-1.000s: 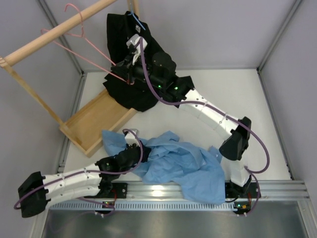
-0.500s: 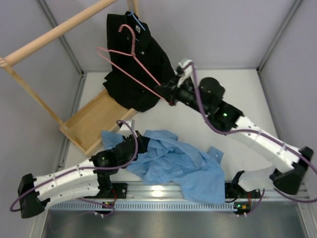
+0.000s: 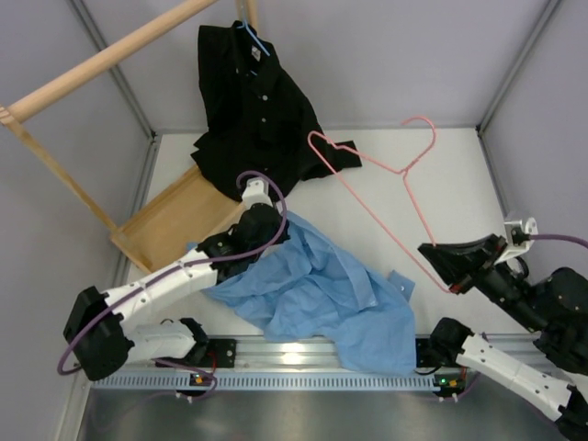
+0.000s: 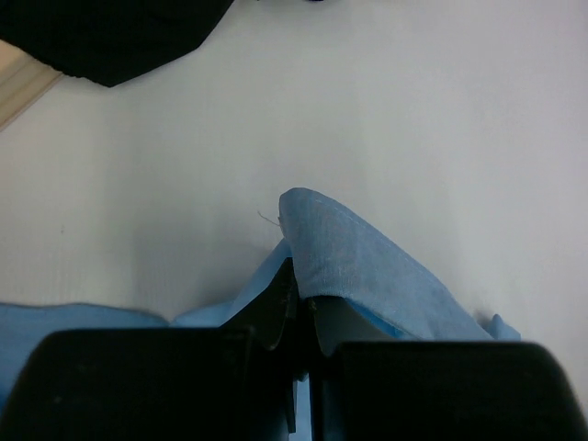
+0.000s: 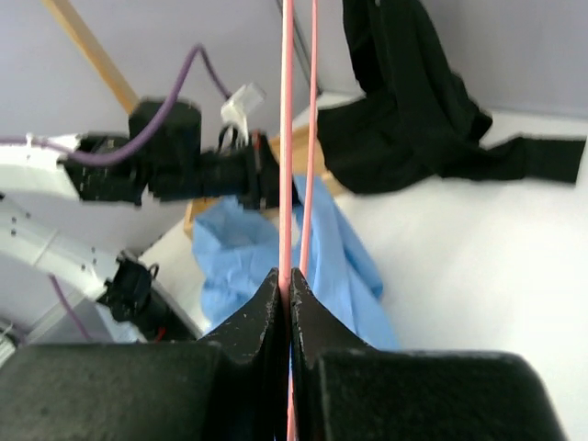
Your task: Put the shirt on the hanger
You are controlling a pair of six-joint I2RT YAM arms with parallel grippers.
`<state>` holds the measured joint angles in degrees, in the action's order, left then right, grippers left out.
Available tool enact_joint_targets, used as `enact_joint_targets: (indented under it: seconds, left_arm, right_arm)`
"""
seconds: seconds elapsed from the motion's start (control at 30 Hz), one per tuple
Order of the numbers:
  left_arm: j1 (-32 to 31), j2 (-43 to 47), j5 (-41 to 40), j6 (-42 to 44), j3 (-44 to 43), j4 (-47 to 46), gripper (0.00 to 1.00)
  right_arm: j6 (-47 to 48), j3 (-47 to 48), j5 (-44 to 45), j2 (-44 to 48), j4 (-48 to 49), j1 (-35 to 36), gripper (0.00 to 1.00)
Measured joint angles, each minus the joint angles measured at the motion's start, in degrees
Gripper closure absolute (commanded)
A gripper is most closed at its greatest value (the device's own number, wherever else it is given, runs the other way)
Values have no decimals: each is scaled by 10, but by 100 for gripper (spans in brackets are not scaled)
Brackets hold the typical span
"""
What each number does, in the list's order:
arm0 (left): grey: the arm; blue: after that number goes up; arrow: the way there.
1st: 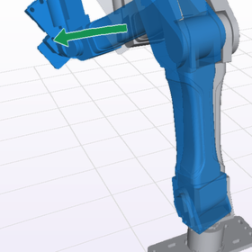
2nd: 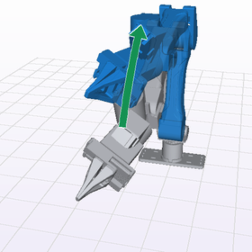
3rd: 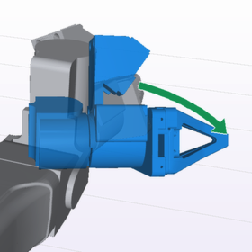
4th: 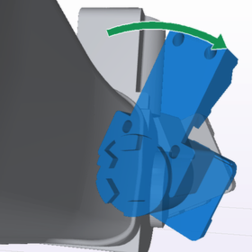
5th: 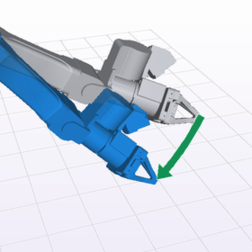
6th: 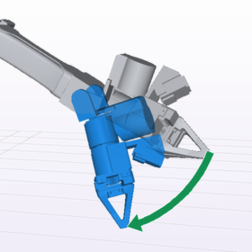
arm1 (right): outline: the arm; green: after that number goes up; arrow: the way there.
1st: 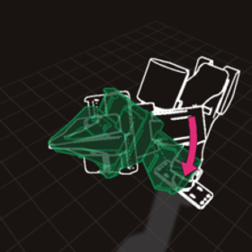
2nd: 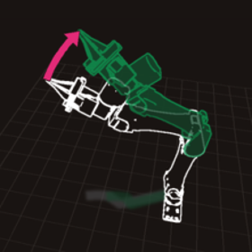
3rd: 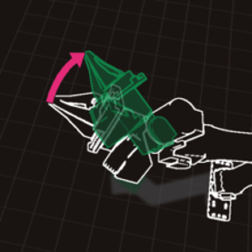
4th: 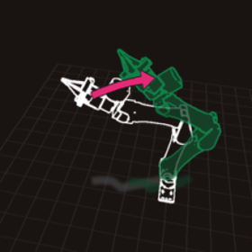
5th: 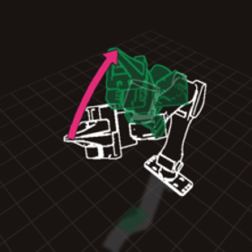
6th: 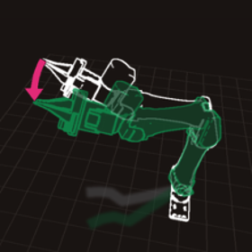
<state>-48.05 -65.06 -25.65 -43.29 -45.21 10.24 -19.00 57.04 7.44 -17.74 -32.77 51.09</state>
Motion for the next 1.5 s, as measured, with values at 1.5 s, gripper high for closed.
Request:
enact_joint_targets:
  seconds: [1.5]
  left_arm:
    - [-125, 17, 305, 65, -246, 49, 100]
  right_arm:
    - [-101, -256, -172, 58, 145, 0, 100]
